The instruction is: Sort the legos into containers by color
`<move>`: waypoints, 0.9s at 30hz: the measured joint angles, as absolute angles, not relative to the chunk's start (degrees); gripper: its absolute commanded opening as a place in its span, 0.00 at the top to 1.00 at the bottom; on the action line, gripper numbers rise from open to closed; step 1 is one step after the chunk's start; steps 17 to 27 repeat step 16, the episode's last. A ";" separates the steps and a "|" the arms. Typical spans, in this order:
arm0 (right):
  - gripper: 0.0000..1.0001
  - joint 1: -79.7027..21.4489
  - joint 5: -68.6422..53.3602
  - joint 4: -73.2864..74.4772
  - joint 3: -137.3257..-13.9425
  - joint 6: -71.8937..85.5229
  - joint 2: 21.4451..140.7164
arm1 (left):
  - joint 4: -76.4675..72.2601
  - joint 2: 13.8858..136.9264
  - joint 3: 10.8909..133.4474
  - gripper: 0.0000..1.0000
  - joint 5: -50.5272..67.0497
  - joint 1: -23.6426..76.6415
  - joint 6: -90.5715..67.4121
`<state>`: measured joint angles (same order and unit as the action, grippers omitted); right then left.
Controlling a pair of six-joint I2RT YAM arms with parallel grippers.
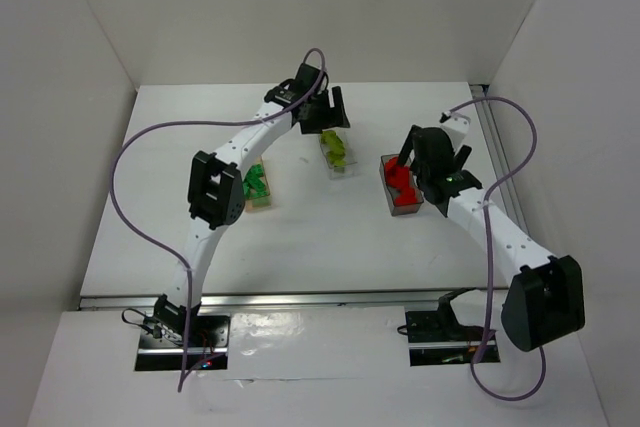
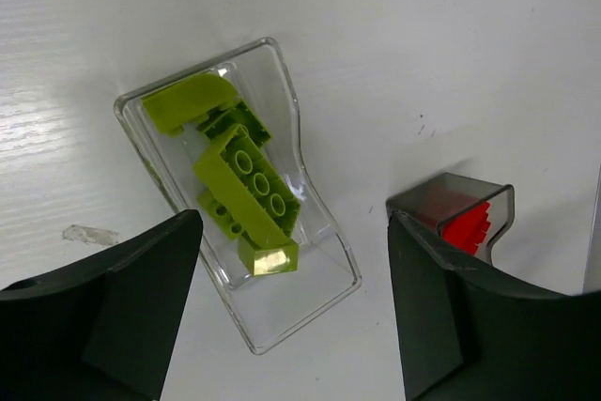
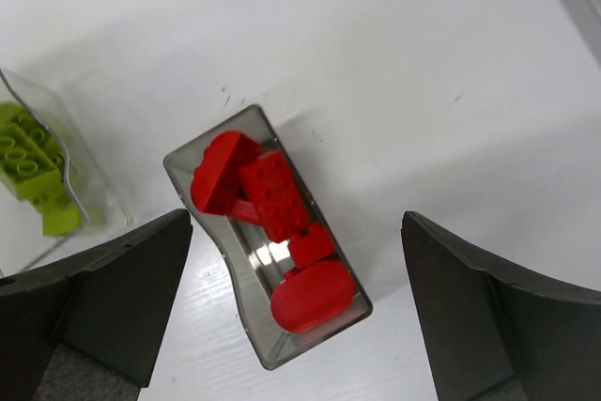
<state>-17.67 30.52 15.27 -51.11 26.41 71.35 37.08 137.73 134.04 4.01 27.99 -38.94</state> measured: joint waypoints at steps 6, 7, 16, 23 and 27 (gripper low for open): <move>0.00 -17.45 35.27 15.88 -51.11 29.21 69.28 | 37.28 130.91 128.70 0.13 4.97 28.10 -37.01; 0.00 -17.45 35.73 16.16 -51.11 29.58 69.28 | 36.47 127.70 126.15 0.13 5.08 28.10 -35.99; 0.00 -17.19 37.41 18.09 -51.00 30.63 68.79 | 22.87 88.36 97.08 0.12 4.78 28.51 -30.06; 0.00 -17.19 37.41 18.09 -51.00 30.63 68.79 | 22.87 88.36 97.08 0.12 4.78 28.51 -30.06; 0.00 -17.19 37.41 18.09 -51.00 30.63 68.79 | 22.87 88.36 97.08 0.12 4.78 28.51 -30.06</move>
